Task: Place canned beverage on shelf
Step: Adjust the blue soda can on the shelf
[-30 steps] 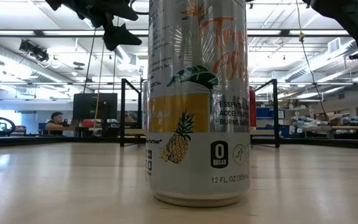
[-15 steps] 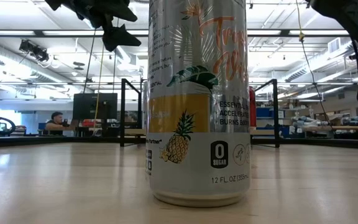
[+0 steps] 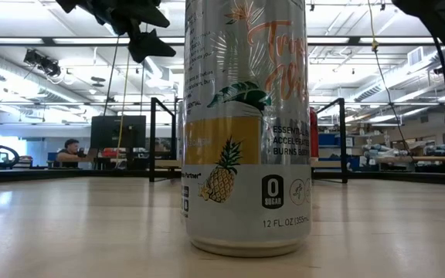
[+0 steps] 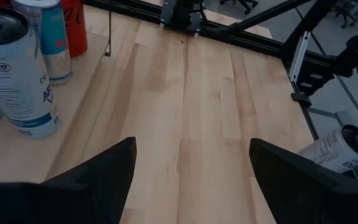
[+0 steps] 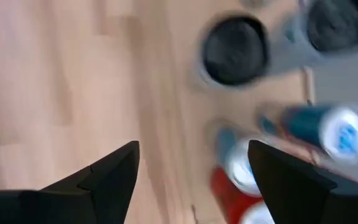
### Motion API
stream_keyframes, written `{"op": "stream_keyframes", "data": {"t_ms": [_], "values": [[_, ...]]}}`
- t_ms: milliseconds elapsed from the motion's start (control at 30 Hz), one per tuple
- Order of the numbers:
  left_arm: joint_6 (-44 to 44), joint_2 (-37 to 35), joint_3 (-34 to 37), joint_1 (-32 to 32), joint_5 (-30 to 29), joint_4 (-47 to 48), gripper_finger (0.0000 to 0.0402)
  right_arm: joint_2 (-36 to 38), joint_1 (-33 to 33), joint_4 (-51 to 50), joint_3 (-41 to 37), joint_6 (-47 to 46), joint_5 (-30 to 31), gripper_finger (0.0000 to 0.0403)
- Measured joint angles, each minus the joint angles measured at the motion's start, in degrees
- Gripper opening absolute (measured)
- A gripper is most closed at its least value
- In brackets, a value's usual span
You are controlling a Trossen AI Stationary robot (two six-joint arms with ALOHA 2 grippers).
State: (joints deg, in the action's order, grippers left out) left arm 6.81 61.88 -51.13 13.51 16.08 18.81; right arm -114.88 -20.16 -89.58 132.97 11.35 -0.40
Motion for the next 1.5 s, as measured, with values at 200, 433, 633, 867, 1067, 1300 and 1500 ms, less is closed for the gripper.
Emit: {"op": "stream_keyframes", "data": {"t_ms": [200, 433, 633, 867, 1067, 1300, 1500], "values": [[-1.4, 0.0, 0.0, -3.5, 0.0, 0.8, 0.0314, -0.2, -1.6, -0.3, -1.4, -6.1, 6.8, 0.0278], [-4.9, 2.0, -0.1, -12.3, -5.9, -1.4, 0.0314, -0.2, -3.4, -0.4, -6.8, -16.3, 13.6, 0.0226], [-6.3, 4.5, 0.0, -16.9, -10.0, -0.4, 0.0314, -0.3, -4.2, -0.5, -10.6, -20.7, 15.8, 0.0198], [-6.7, 7.5, 0.0, -17.5, -10.1, -1.9, 0.0314, -0.3, -4.3, -0.5, -11.0, -20.9, 13.4, 0.0198], [-6.4, 7.9, 0.0, -16.2, -10.2, -2.2, 0.0314, -0.3, -4.5, -0.4, -11.0, -21.9, 14.5, 0.0195], [-6.1, 7.9, 0.0, -16.2, -10.3, -2.6, 0.0314, -0.3, -4.8, -0.1, -11.6, -23.3, 13.3, 0.0194], [-6.1, 7.9, 0.0, -16.2, -10.3, -2.7, 0.0314, -0.3, -4.8, 0.4, -13.5, -23.3, 12.8, 0.0194]]}}
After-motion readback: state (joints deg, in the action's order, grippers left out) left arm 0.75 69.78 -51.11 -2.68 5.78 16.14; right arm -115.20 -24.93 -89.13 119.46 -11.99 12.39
